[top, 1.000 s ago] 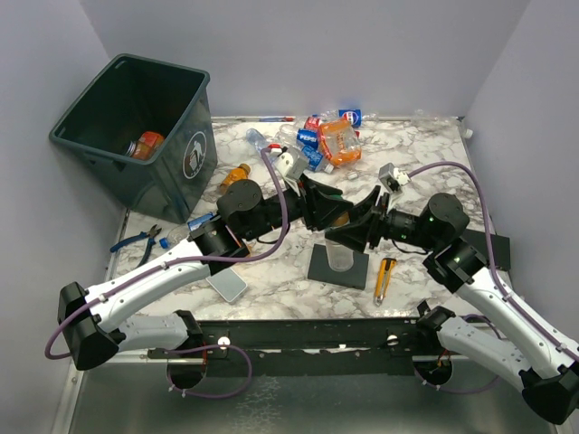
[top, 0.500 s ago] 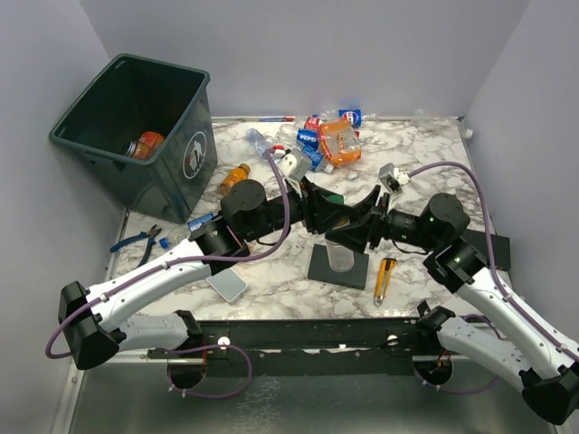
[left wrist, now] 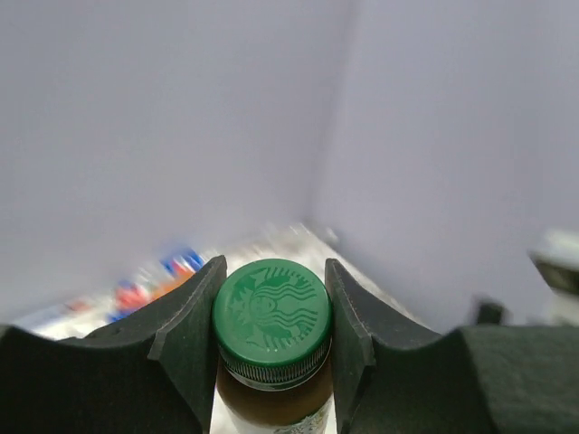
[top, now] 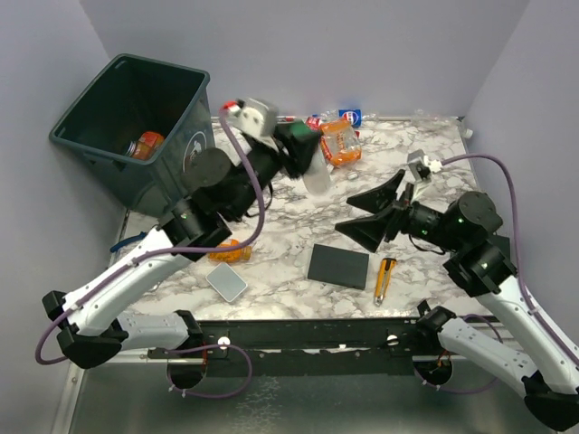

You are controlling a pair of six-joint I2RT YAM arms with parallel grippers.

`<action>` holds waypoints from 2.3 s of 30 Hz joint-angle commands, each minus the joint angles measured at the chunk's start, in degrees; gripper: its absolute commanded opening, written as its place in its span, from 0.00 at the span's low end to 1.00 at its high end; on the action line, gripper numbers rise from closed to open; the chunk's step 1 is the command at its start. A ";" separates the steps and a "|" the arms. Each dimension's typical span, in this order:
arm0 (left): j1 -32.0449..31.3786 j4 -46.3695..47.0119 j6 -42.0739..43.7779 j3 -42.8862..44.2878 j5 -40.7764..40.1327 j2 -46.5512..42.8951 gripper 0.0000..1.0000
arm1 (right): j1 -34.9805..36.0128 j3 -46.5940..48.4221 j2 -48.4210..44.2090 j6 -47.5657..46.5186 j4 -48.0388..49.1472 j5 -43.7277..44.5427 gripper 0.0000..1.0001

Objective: Put the plastic bottles in the bin
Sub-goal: Pick up the plastic bottle at the center of the board, then place the plastic bottle in the trash bin.

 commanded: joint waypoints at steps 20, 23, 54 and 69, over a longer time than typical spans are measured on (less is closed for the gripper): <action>35.62 51.03 58.08 14.57 -47.18 20.08 0.00 | 0.22 -27.17 -11.67 11.52 5.48 13.10 1.00; 36.61 51.41 56.16 11.12 -48.19 21.61 0.02 | 0.21 -25.97 -12.84 8.81 1.17 15.80 1.00; 1.87 -3.97 3.35 -19.83 -14.32 -3.52 0.99 | 0.09 -13.25 6.47 3.43 -5.42 45.77 0.95; 2.51 -2.28 -0.34 -40.93 -18.48 -18.26 0.99 | -13.06 3.97 54.21 -2.36 21.66 49.36 0.77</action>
